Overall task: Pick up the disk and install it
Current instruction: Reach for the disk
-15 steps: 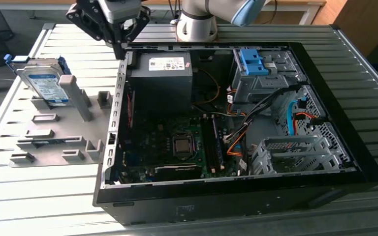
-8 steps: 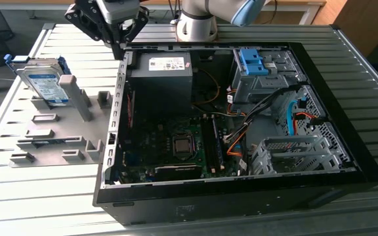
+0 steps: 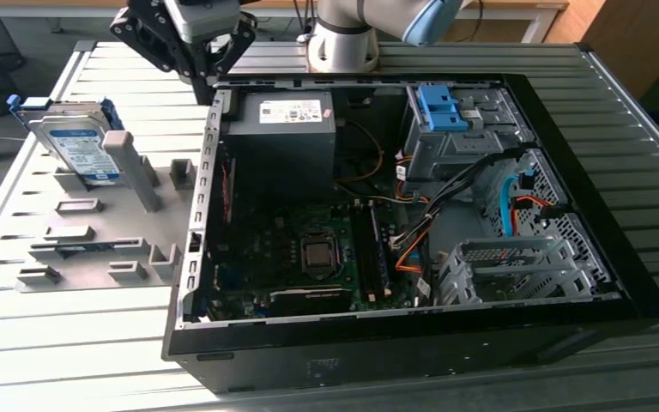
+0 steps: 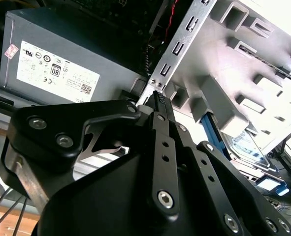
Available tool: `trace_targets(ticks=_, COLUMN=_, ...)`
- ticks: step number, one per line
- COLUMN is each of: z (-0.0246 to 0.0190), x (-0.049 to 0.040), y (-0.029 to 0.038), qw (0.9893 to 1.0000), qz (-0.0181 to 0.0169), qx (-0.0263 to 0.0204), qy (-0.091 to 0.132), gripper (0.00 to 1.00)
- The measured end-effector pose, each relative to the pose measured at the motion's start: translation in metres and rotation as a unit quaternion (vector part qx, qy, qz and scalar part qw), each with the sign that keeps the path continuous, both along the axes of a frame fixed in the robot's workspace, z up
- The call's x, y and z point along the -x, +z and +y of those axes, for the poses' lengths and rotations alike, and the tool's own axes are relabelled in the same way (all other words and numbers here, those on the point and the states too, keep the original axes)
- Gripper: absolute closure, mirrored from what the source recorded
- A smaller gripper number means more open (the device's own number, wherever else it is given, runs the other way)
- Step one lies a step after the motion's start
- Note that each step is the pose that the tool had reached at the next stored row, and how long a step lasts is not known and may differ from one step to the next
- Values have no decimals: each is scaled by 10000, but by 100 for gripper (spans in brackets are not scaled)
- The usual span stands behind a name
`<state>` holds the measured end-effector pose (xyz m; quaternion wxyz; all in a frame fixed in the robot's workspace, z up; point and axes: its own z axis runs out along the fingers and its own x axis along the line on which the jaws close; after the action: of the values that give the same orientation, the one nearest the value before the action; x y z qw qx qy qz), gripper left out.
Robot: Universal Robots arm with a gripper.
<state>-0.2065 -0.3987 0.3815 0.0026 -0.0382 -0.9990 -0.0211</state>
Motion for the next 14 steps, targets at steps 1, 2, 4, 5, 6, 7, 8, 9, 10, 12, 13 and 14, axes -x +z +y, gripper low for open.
trace_targets(ticks=1, z=0, x=3, y=-1, qw=10000, qz=2, qx=0, qy=0, gripper=89)
trace_targets(ticks=2, z=0, x=5, y=-2, qw=10000, qz=4, qx=0, qy=0, gripper=89)
trace_targets(ticks=4, z=0, x=10, y=-3, qw=10000, qz=8, qx=0, qy=0, gripper=89)
trace_targets(ticks=5, z=0, x=12, y=-4, qw=10000, qz=9, qx=0, qy=0, gripper=89)
trace_targets(ticks=6, z=0, x=15, y=-5, qw=10000, qz=11, qx=0, qy=0, gripper=89)
trace_targets(ticks=7, z=0, x=17, y=-6, qw=10000, qz=13, qx=0, qy=0, gripper=89)
trace_targets(ticks=8, z=0, x=19, y=-7, qw=10000, qz=15, qx=0, qy=0, gripper=89)
trace_targets(ticks=9, z=0, x=22, y=-7, qw=10000, qz=17, qx=0, qy=0, gripper=89)
trace_targets(ticks=10, z=0, x=24, y=-8, qw=10000, qz=19, qx=0, qy=0, gripper=89)
trace_targets(ticks=12, z=0, x=29, y=-10, qw=10000, qz=21, qx=0, qy=0, gripper=89)
trace_targets(ticks=13, z=0, x=31, y=-11, qw=10000, qz=22, qx=0, qy=0, gripper=89)
trace_targets(ticks=14, z=0, x=33, y=-11, qw=10000, qz=24, qx=0, qy=0, gripper=89)
